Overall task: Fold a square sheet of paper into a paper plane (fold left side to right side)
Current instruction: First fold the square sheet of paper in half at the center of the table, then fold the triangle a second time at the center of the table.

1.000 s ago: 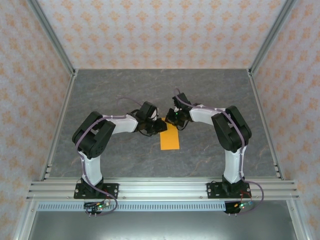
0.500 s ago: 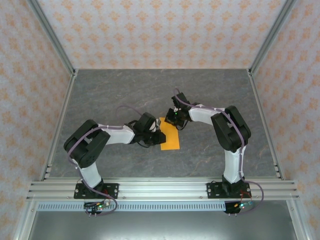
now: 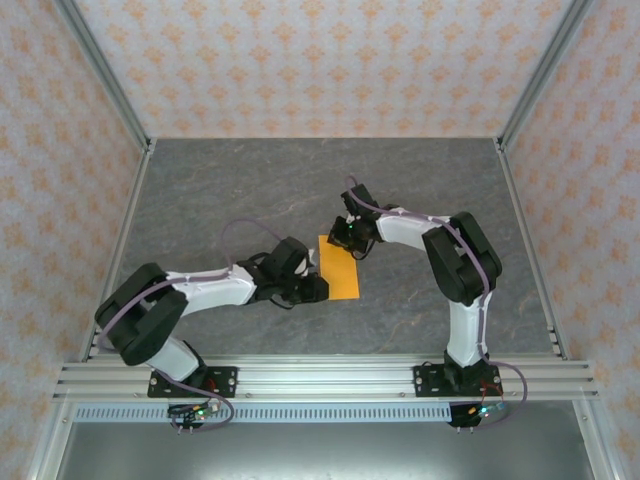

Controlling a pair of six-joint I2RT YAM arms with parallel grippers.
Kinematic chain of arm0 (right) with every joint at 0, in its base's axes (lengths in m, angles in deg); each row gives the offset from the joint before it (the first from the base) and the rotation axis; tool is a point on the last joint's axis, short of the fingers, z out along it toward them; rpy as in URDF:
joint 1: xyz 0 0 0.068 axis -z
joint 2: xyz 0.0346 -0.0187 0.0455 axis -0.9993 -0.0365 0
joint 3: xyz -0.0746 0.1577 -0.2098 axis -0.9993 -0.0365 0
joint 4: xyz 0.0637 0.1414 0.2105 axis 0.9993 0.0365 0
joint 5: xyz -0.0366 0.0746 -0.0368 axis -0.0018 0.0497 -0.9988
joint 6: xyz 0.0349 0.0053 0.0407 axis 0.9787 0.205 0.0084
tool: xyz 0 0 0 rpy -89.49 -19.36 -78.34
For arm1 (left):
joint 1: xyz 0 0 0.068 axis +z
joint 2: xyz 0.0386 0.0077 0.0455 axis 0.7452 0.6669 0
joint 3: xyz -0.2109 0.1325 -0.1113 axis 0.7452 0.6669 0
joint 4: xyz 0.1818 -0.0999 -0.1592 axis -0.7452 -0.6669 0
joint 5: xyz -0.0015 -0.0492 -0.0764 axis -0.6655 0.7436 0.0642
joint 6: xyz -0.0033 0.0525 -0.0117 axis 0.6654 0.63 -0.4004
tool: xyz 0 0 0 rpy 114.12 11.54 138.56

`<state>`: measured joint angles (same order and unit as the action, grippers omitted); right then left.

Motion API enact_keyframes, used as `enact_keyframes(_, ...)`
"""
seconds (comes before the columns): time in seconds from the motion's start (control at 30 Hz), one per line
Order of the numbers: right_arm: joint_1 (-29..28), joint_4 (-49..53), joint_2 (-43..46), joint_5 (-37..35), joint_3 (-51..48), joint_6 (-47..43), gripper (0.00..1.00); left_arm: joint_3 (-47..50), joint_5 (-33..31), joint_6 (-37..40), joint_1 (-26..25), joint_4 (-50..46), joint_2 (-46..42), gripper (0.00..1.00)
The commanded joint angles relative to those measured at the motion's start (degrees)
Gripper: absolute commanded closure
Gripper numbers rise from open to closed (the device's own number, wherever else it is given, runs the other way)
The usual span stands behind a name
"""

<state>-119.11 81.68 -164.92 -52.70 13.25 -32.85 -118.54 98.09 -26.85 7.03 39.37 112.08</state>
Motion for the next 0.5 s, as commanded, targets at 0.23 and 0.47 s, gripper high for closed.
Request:
enact_keyframes(0.23, 0.7, 14.9, 17.8, -9.8, -4.7, -7.8, 0.48, -8.0, 0.0, 1.0, 8.7, -3.6, 1.0, 0.73)
enact_keyframes(0.47, 1.1, 11.1, 23.0, -4.0, -16.1, -5.4, 0.44, -12.5, 1.0, -0.1, 8.9, -0.4, 8.8, 0.73)
